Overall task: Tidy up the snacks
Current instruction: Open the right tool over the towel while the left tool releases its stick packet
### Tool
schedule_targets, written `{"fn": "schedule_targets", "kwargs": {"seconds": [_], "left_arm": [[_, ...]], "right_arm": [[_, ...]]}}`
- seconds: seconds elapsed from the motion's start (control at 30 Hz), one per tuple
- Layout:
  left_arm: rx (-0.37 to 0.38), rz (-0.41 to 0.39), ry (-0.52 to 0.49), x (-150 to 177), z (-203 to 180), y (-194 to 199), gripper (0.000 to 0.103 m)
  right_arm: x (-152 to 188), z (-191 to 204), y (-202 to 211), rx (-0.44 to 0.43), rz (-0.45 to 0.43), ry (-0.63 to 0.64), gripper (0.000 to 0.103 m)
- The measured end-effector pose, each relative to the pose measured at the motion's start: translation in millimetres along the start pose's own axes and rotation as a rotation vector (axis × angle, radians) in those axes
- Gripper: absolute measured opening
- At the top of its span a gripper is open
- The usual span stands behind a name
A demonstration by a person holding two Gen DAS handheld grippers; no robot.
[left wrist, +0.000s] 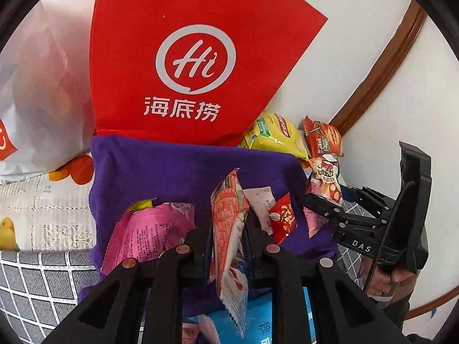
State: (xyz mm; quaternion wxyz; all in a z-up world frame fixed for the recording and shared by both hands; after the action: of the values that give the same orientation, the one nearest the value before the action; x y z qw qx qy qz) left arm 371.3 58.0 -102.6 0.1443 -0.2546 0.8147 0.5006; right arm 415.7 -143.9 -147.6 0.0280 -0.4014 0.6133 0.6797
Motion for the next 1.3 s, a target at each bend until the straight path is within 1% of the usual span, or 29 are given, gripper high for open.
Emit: {"fn": "schedule_targets", "kwargs": {"seconds": [0.17,0.37,0.53,0.73,0.97,1.13,1.23,1.3], "left_arm": [[-0.014,0.019,0.016,1,4,-6,0.017],[-0.022,0.03,0.003,3,2,-11,0.017],[-0.029,0.048,0.006,4,2,-17,0.017],[-0.038,0.064,0.009,6,2,-25,0.017],[-0.027,0.067,0.005,6,0,-27,0.017],[-0.034,0.079,0.007,7,0,-31,0.017],[-0.036,0.088,0.015,7,1,-35,0.017],[-0.033,0.093,0.02,7,2,-38,0.017]], "right_arm": [[3,-3,-7,-0.003,0.037,0.001,0.058],[6,2,-15,-0.019,0.073,0.018,0.058],[8,4,-21,-0.007,0.095,0.037,0.058],[8,6,-20,-0.016,0.086,0.044,0.058],[7,10,-19,-0.019,0.084,0.049,0.058],[7,16,-18,-0.046,0.085,0.056,0.058],[6,20,-16,-0.044,0.076,0.075,0.063],[6,20,-16,-0.036,0.076,0.077,0.064]]}}
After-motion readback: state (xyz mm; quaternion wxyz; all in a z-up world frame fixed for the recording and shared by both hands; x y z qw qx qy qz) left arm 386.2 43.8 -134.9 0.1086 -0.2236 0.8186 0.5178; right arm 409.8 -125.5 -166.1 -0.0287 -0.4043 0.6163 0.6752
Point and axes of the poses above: each gripper's, at about its wrist camera, not at the fingertips, and y roughly against the way its jaws point, z to its left, x to its underside, the point moved 4 cm from there along -y, roughly the way its jaws point, and after that the axes turned 10 degrees about y, right-handed, at the moved point
